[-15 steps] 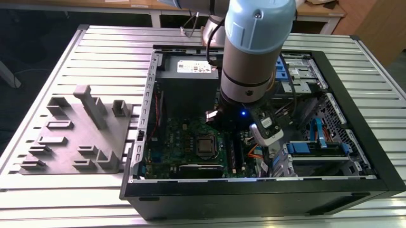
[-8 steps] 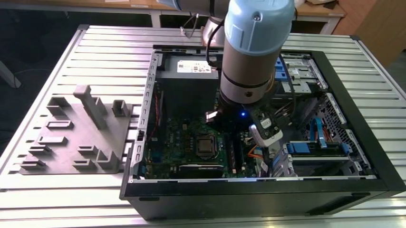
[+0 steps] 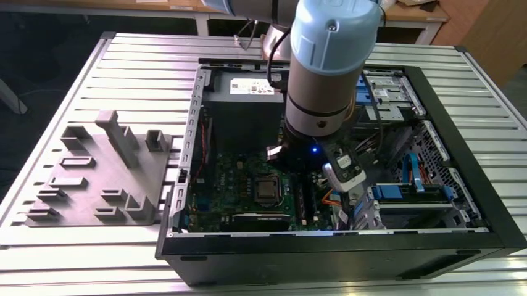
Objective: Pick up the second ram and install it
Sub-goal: 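Insert the second ram into the second slot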
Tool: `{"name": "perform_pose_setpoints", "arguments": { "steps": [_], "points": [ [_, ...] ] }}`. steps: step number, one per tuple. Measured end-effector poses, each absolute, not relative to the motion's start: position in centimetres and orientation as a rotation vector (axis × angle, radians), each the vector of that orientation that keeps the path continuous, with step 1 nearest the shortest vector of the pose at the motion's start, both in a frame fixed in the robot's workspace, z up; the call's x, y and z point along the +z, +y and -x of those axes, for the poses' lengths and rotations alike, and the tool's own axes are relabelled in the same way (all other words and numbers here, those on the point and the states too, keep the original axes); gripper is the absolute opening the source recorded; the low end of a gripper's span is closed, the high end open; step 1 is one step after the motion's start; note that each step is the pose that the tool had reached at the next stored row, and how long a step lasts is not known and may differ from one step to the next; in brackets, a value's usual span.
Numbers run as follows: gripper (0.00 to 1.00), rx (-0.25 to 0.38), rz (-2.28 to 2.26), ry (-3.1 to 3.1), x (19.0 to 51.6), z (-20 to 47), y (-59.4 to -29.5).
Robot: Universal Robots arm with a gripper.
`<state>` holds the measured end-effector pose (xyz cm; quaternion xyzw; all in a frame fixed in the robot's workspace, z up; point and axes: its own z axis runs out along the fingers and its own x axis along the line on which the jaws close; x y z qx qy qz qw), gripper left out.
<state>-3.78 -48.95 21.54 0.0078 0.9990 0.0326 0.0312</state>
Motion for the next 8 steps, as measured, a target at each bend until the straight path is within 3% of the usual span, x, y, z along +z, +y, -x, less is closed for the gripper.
{"name": "perform_pose_setpoints", "arguments": {
  "steps": [8],
  "points": [
    [0.08, 0.101, -0.024, 3.077, 21.46, 3.79, -48.95]
  ]
}}
